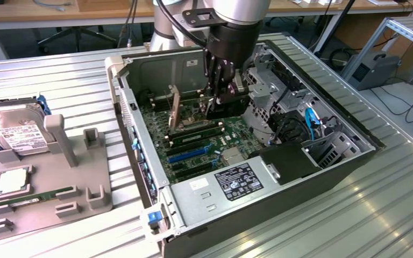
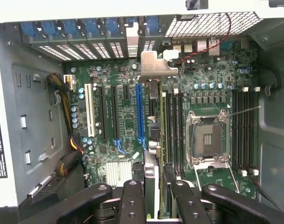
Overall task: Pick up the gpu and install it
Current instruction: 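Insert the gpu into the slot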
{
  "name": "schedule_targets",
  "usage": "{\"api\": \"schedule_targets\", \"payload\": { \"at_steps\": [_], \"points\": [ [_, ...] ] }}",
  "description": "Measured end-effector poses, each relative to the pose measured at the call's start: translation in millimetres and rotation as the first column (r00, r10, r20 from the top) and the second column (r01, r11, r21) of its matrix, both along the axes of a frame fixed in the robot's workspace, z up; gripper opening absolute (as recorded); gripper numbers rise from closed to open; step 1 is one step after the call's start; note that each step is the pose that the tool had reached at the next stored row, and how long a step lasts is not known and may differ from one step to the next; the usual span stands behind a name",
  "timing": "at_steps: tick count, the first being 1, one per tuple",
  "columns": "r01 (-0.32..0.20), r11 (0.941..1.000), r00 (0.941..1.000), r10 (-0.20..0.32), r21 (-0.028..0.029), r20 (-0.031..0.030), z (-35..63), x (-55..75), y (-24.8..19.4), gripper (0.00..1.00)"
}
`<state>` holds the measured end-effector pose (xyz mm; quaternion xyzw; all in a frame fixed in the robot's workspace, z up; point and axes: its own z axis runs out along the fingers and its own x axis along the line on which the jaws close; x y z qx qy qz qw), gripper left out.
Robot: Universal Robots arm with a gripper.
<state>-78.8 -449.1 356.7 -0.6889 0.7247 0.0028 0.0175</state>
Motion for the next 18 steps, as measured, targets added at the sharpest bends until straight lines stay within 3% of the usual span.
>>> {"api": "schedule_targets", "payload": {
  "at_steps": [18],
  "points": [
    [0.0,1.0,1.0,0.0,0.0,0.0,-4.4,-0.8,-2.4,0.27]
  ]
}}
